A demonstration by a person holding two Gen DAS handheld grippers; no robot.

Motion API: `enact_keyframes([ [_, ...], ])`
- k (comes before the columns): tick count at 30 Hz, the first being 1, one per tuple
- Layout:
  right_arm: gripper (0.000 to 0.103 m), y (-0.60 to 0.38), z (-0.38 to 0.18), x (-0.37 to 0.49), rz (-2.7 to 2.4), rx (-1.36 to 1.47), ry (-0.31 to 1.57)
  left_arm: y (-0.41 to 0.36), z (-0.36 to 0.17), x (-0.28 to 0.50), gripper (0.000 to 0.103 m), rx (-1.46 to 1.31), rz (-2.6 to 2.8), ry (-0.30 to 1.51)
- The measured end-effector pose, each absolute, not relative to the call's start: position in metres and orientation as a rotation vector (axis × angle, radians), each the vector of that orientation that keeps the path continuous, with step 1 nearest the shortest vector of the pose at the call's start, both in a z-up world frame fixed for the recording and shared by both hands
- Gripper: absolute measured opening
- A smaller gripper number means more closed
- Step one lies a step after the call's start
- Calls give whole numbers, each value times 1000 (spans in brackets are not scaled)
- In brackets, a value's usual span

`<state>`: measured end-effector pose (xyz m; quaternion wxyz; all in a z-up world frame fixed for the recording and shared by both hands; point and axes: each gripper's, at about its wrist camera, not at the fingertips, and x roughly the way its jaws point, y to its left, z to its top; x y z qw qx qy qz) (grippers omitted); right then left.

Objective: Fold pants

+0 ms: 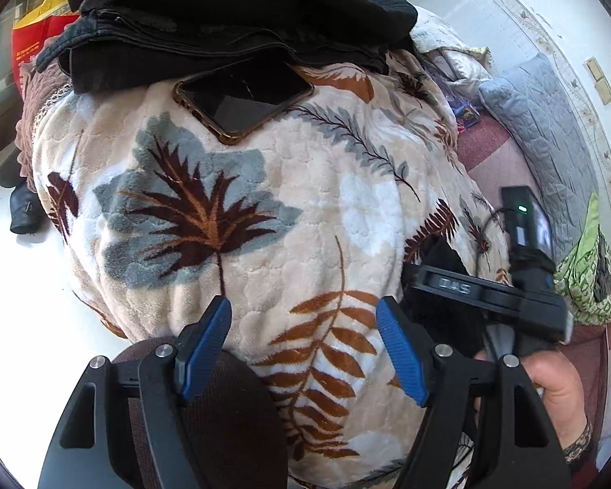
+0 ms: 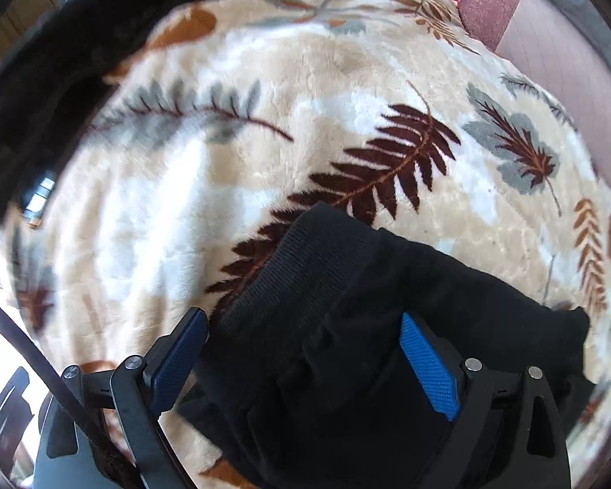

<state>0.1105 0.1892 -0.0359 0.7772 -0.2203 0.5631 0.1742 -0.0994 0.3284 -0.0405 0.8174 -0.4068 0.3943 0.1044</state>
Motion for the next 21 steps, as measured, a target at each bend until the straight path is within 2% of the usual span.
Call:
enact_keyframes([
  [2, 100, 196, -44, 110, 351, -516, 1210, 324, -39, -98, 73, -859, 206, 843],
  [4, 98, 196, -44, 109, 361, -523, 1211, 319, -38, -98, 73, -849, 195, 841],
  [5, 88, 193, -41, 109, 372, -517, 1215, 317, -36, -98, 73, -843, 190, 837],
  [6, 73, 189, -38, 110, 370, -519, 1211, 314, -35, -97, 73, -835, 180, 833],
  [7, 64, 178, -32, 110, 377, -508, 1204, 312, -34, -97, 73, -830, 175, 832],
  [8, 47, 171, -28, 111, 374, -500, 1204, 308, -33, -94, 73, -819, 166, 836],
  [11, 27, 142, -15, 118, 428, -370, 1224, 290, -33, -78, 73, -767, 115, 870],
  [12, 25, 132, -12, 122, 438, -324, 1237, 282, -35, -71, 73, -754, 84, 883],
  [14, 25, 121, -10, 125, 473, -257, 1248, 271, -41, -57, 73, -739, 38, 910],
  [17, 36, 114, -10, 128, 519, -196, 1268, 257, -48, -36, 73, -714, -10, 924],
  [19, 51, 111, -11, 132, 518, -150, 1287, 253, -51, -27, 73, -723, -30, 912],
  [20, 65, 113, -10, 135, 501, -132, 1295, 253, -51, -25, 73, -732, -36, 900],
  [21, 74, 116, -10, 139, 483, -139, 1296, 253, -50, -25, 73, -744, -50, 889],
])
